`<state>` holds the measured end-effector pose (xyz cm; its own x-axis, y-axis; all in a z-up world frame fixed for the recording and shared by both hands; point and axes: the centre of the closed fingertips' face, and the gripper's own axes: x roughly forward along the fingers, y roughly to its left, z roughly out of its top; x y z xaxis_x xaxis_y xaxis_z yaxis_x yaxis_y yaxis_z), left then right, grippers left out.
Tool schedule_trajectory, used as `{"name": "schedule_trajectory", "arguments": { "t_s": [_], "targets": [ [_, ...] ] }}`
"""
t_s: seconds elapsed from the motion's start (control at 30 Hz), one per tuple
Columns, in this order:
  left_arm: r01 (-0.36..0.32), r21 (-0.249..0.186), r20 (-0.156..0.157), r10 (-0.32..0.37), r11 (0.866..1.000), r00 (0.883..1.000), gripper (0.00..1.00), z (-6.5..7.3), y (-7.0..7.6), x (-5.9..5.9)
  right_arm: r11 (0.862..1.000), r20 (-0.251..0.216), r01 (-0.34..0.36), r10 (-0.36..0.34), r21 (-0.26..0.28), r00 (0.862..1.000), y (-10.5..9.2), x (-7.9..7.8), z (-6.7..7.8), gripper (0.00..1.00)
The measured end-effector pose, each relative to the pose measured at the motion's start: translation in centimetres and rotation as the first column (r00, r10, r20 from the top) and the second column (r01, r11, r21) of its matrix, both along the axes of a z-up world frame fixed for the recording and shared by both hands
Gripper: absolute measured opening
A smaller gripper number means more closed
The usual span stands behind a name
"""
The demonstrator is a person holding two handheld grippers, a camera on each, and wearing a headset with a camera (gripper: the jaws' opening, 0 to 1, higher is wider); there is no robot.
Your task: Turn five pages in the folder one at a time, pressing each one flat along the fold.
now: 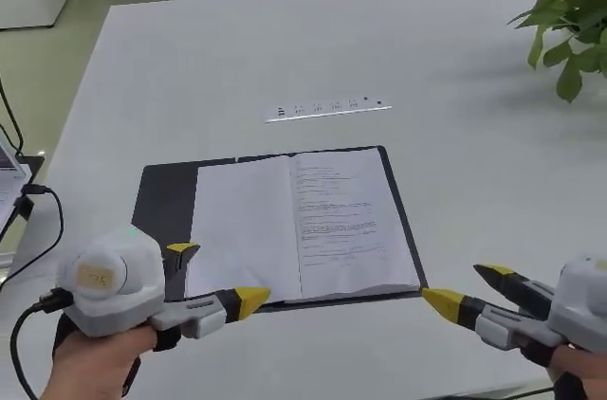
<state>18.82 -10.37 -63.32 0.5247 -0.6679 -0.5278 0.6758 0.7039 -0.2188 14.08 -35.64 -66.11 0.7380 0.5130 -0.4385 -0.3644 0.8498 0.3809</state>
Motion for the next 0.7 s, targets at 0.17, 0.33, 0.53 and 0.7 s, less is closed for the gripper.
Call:
{"name": "schedule_trajectory", "arguments": {
  "t_s": [0.17,0.33,0.53,0.7],
  "targets": [
    [0.028,0.005,0.009,-0.028,1.0,1.0,0.75,0.6,-1.0,0.6,1.0,-0.006,0.004,-0.004,0.005,1.0,-0.3,-0.3,-0.3,0.67],
    [0.072,0.019,0.021,-0.072,0.997,0.997,0.75,1.0,-2.7,1.5,1.0,-0.015,0.011,-0.011,0.006,1.0,-1.0,-0.6,-0.6,0.67],
    [0.121,0.024,0.028,-0.122,0.992,0.992,0.74,1.0,-5.1,2.6,1.0,-0.02,0.025,-0.025,0.006,0.999,-1.8,-0.9,-0.7,0.67],
    [0.167,0.031,0.02,-0.167,0.986,0.986,0.73,0.4,-7.6,3.5,0.999,-0.029,0.037,-0.036,0.011,0.999,-2.5,-1.2,-1.0,0.67]
  ]
}}
